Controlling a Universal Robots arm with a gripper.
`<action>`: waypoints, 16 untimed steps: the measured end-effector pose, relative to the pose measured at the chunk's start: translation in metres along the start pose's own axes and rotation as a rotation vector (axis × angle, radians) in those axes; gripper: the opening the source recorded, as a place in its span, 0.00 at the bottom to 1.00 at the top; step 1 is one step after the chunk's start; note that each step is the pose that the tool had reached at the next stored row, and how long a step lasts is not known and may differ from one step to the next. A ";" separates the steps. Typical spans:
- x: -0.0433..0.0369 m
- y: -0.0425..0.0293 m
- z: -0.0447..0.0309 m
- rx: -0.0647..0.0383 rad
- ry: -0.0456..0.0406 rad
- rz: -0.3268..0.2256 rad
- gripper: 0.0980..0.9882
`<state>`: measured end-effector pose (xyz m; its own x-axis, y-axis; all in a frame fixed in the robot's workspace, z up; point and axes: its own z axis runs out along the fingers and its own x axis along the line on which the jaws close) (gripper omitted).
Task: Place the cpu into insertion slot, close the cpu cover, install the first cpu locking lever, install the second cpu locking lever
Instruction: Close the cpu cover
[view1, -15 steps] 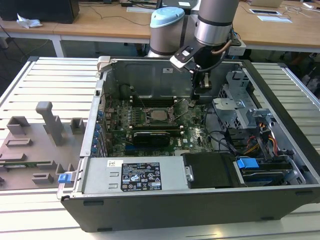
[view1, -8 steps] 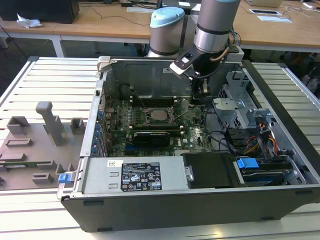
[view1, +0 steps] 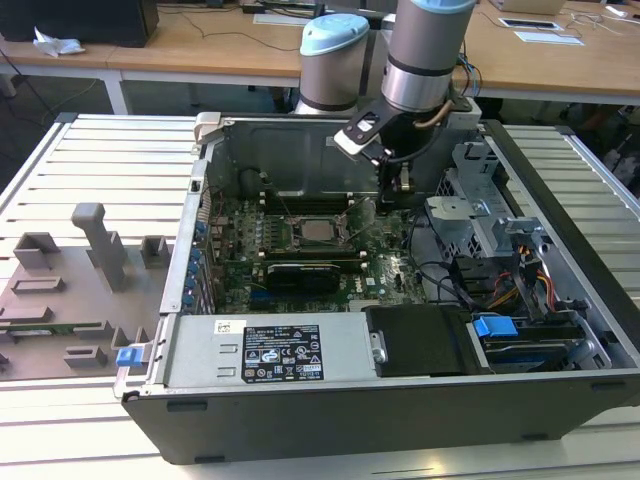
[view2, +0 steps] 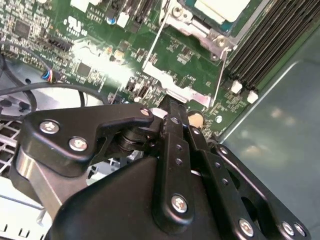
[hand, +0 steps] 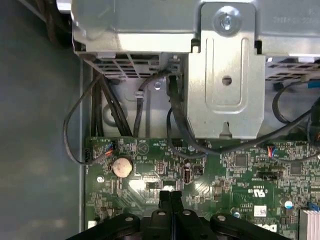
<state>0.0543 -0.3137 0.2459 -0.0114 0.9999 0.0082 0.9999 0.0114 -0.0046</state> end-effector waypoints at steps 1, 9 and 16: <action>0.0000 -0.0020 0.0000 0.000 0.0004 0.000 0.01; 0.0002 -0.0179 0.0001 0.000 0.0014 0.000 0.01; 0.0003 -0.0268 0.0002 0.000 0.0014 0.000 0.01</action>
<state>0.0275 -0.3137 0.2459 -0.0114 0.9999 0.0096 0.9999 0.0114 -0.0045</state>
